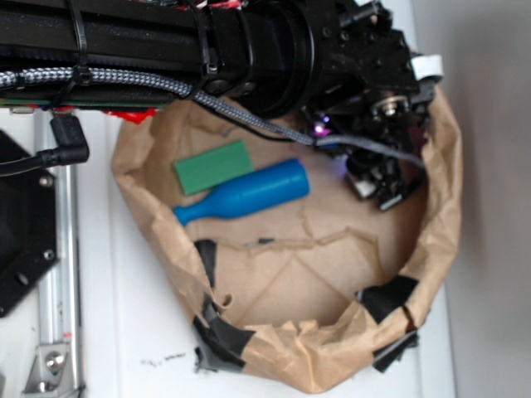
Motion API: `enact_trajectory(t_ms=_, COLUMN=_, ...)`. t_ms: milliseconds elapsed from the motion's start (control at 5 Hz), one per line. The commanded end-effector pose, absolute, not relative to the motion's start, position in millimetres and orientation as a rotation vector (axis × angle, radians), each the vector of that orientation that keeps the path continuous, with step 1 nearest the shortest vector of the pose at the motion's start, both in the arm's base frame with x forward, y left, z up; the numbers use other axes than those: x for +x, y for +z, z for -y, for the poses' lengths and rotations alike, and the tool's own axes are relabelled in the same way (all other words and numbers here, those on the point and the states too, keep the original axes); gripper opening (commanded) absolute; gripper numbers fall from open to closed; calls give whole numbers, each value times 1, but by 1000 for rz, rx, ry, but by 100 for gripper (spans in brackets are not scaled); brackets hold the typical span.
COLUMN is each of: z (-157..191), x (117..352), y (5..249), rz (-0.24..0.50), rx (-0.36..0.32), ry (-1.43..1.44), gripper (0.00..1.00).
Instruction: Grab the rock.
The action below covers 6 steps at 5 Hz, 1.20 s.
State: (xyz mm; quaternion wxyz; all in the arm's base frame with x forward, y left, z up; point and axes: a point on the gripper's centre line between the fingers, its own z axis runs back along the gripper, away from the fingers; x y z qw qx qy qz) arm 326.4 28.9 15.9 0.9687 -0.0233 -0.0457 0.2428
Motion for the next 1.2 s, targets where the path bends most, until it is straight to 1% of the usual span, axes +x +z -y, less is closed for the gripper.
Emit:
enact_trajectory(t_ms=0, z=-3, x=315, y=68, rz=170, rx=49, ry=284, gripper=0)
enact_trajectory(t_ms=200, z=8, x=292, y=113, rz=223, rx=-8, ry=121, gripper=0)
enact_trajectory(t_ms=400, z=12, x=277, y=144, rz=236, rx=-62, ry=36, gripper=0)
enact_trajectory(t_ms=600, z=9, x=273, y=161, rz=234, rx=-86, ry=24, gripper=0)
enact_trajectory(t_ms=1000, z=10, x=270, y=162, rz=232, rx=-103, ry=18, gripper=0)
